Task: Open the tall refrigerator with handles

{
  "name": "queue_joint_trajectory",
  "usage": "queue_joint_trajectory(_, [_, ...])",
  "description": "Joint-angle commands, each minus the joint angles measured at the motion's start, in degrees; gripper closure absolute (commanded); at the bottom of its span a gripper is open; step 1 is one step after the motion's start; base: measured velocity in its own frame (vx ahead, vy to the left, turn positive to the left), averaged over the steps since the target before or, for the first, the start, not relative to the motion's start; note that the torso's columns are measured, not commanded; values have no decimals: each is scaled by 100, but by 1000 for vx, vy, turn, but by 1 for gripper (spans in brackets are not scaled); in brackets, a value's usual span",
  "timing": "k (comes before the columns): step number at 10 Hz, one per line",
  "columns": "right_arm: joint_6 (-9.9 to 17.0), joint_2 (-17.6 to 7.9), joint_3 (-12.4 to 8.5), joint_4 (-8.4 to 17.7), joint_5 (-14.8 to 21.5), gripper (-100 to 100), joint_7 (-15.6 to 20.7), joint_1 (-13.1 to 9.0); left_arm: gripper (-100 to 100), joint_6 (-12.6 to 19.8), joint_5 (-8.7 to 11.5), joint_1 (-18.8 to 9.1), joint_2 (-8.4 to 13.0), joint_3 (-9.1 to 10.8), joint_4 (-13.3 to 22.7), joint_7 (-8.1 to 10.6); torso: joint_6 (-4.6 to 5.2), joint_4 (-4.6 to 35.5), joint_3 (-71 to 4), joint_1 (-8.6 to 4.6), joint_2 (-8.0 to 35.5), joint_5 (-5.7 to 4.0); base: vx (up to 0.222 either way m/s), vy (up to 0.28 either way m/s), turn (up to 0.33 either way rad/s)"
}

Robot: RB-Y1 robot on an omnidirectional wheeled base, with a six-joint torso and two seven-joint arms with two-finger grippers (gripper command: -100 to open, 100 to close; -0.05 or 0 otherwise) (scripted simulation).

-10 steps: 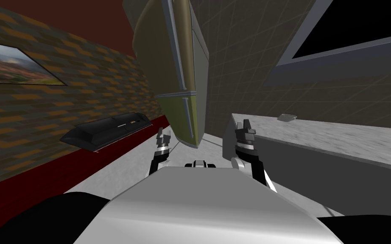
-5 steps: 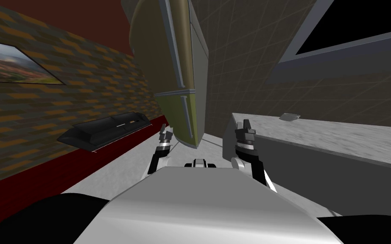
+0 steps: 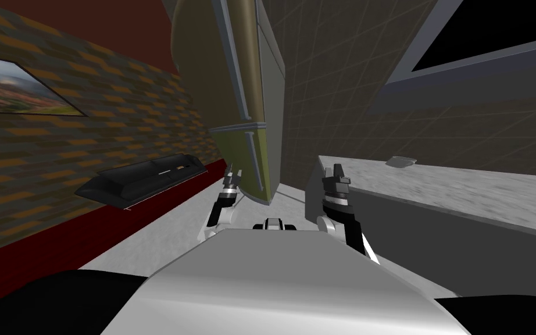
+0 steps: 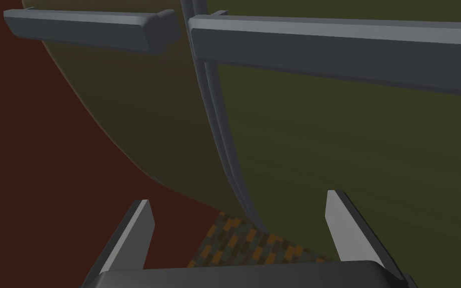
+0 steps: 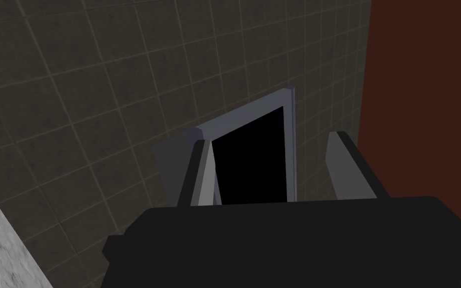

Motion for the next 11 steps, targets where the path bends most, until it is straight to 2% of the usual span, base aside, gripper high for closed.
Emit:
queue_joint_trajectory(1, [0,0,0,0,0,0,0,0,-100,325,30,-315,37,-54,-37,37,0,1,2,1,2,0,33,-17,1])
queue_joint_trajectory(2, [0,0,0,0,0,0,0,0,-100,553,56,-565,56,-98,-65,68,-1,2,4,2,5,1,35,-16,6])
queue_joint_trajectory(3, [0,0,0,0,0,0,0,0,-100,563,56,-565,56,-98,-65,68,0,1,2,0,2,0,32,-14,2])
queue_joint_trajectory(5, [0,0,0,0,0,0,0,0,-100,968,107,-978,61,-187,-122,127,1,0,-1,-5,-3,-1,50,-21,6])
queue_joint_trajectory(6, [0,0,0,0,0,0,0,0,-100,1041,107,-1067,61,-187,-122,127,0,-2,-5,-3,-9,-1,50,-24,2])
queue_joint_trajectory(7, [0,0,0,0,0,0,0,0,-100,1208,130,-1281,52,-229,-150,153,0,-1,-3,-3,-4,-1,53,-18,6])
queue_joint_trajectory(8, [0,0,0,0,0,0,0,0,-100,1275,130,-1312,52,-229,-150,153,0,0,-1,-1,-2,0,41,-13,1])
queue_joint_trajectory(10, [0,0,0,0,0,0,0,0,-100,1650,170,-1703,30,-308,-207,197,0,2,4,-1,5,0,43,-15,5])
queue_joint_trajectory(11, [0,0,0,0,0,0,0,0,-100,1724,170,-1782,30,-308,-207,197,0,0,-1,-2,-3,0,53,-14,1])
